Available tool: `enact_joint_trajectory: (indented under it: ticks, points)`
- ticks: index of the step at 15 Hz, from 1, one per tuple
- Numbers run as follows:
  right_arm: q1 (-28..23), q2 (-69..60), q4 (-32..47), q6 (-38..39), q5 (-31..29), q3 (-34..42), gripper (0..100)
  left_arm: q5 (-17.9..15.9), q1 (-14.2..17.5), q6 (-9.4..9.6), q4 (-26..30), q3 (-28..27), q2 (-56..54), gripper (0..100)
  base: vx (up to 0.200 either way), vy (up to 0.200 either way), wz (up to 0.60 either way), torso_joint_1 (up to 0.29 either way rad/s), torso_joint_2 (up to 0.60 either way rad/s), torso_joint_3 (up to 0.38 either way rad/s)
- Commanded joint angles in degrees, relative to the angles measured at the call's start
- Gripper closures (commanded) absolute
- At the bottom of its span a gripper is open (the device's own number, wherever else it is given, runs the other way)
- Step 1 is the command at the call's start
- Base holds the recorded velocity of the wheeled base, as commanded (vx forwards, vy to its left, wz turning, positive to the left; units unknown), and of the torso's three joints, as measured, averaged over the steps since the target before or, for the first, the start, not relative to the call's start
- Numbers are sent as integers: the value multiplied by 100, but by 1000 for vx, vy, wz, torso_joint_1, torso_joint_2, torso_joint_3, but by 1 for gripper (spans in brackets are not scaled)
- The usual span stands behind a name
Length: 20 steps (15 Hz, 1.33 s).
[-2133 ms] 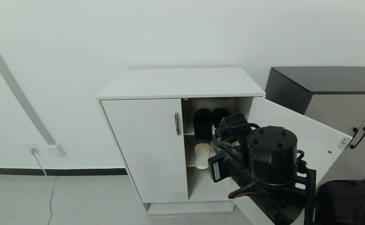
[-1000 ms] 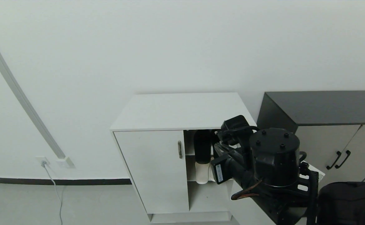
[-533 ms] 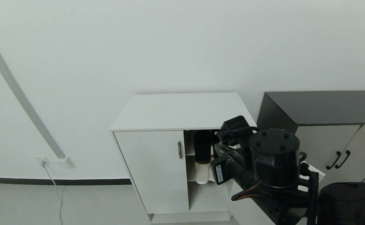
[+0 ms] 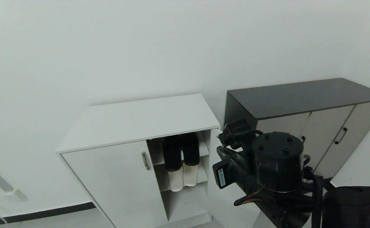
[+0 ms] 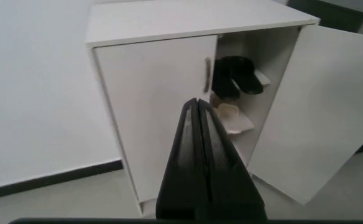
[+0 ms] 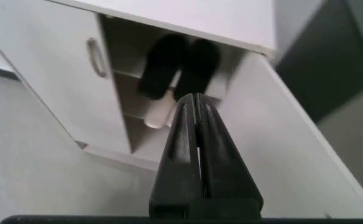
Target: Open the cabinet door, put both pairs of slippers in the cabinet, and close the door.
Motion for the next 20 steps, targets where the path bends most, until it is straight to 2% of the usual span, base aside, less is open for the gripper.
enact_joint_trajectory:
  ticks: [1,11,17,20]
  points:
    - [-57,6,-17,-12,-3,-2,100,1,1,-1,-1,-6,-1,100,0,0,0,0,0,0]
    - [-109,23,-105,-108,-3,51,100,1,1,-1,-1,-6,-1,100,0,0,0,0,0,0]
    - [-285,41,-123,-117,-3,59,100,1,1,-9,-1,2,-1,100,-200,0,0,0,1,5]
    - [-698,111,-123,-152,50,15,100,1,1,-9,-1,2,-1,100,0,0,0,0,0,0]
